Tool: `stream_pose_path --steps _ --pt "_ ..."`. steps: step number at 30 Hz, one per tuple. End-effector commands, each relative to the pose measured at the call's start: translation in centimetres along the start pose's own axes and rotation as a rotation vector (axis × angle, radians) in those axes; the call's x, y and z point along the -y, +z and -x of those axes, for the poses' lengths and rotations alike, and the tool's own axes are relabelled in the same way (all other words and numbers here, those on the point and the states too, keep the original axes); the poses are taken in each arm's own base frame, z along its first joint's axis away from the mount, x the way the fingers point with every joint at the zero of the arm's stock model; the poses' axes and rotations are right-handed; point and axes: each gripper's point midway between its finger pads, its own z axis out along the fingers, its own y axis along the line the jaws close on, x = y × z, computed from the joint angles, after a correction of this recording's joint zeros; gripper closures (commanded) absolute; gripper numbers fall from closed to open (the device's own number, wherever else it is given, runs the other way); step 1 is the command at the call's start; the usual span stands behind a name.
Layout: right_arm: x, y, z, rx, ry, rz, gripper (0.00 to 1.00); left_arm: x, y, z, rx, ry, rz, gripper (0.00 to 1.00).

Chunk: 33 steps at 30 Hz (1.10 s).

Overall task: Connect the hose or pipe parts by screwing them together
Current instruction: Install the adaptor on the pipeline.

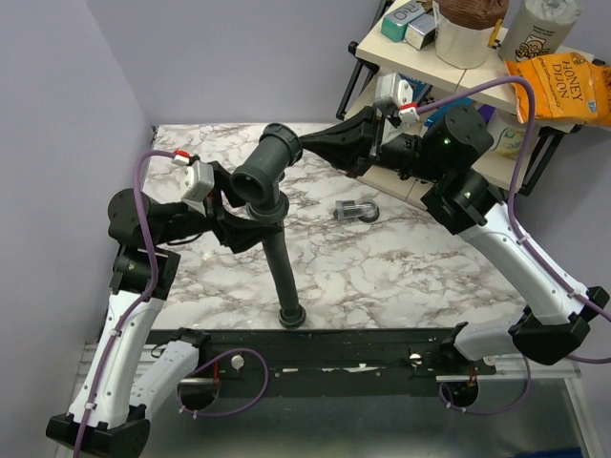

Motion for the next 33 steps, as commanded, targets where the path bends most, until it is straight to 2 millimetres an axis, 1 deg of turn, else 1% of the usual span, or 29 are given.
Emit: stream_pose_path --steps 1,2,6,9,10,12,13,22,26,28,29,30,31,33 --pt "-1.7 -0.3 0.9 0.038 -0.004 0.092 0.99 0.5 0.1 0.9 0.022 0.040 -0.020 1.00" --pt "-1.9 -0.3 0.9 0.037 0.022 0.096 0.99 0.5 0.1 1.0 0.023 0.043 -0.020 1.00" --pt "-2.3 -0.4 0.6 0.030 0.031 0.113 0.99 0.5 0.1 1.1 0.025 0.046 -0.017 1.00" --pt "-2.5 -0.7 0.7 0.032 0.029 0.116 0.99 0.4 0.1 1.0 0.024 0.048 -0.012 1.00" --pt "-2.4 -0.7 0.4 0.026 0.034 0.113 0.99 0.4 0.1 1.1 0.024 0.049 -0.010 1.00" --pt "-2.5 -0.9 0.5 0.029 0.031 0.107 0.99 0.4 0.1 1.1 0.025 0.054 -0.007 1.00" --pt "-2.5 -1.0 0.2 0.024 0.033 0.104 0.99 0.4 0.0 1.1 0.023 0.053 -0.005 1.00" --pt "-3.1 -1.7 0.2 0.028 0.027 0.111 0.99 0.2 0.0 1.0 0.020 0.055 0.003 1.00" --pt "-1.7 -1.4 -0.4 0.010 0.029 0.041 0.99 0.5 0.0 1.1 0.020 0.058 -0.008 1.00" --pt "-1.0 -1.2 -0.1 0.015 -0.005 0.018 0.99 0.5 0.0 1.0 0.016 0.053 -0.015 1.00" --pt "-0.7 -1.0 -0.3 0.012 -0.007 0.013 0.99 0.7 0.0 1.0 0.015 0.054 -0.021 1.00" --pt "-0.5 -0.8 -0.3 0.012 -0.009 0.015 0.99 0.8 0.0 0.9 0.013 0.048 -0.029 1.00" --pt "-0.4 -0.8 0.2 0.020 -0.018 0.018 0.99 1.0 0.0 1.0 0.013 0.048 -0.036 1.00" --pt "-0.4 -0.6 -0.2 0.008 -0.020 0.027 0.99 1.1 0.0 1.0 0.012 0.050 -0.040 1.00"
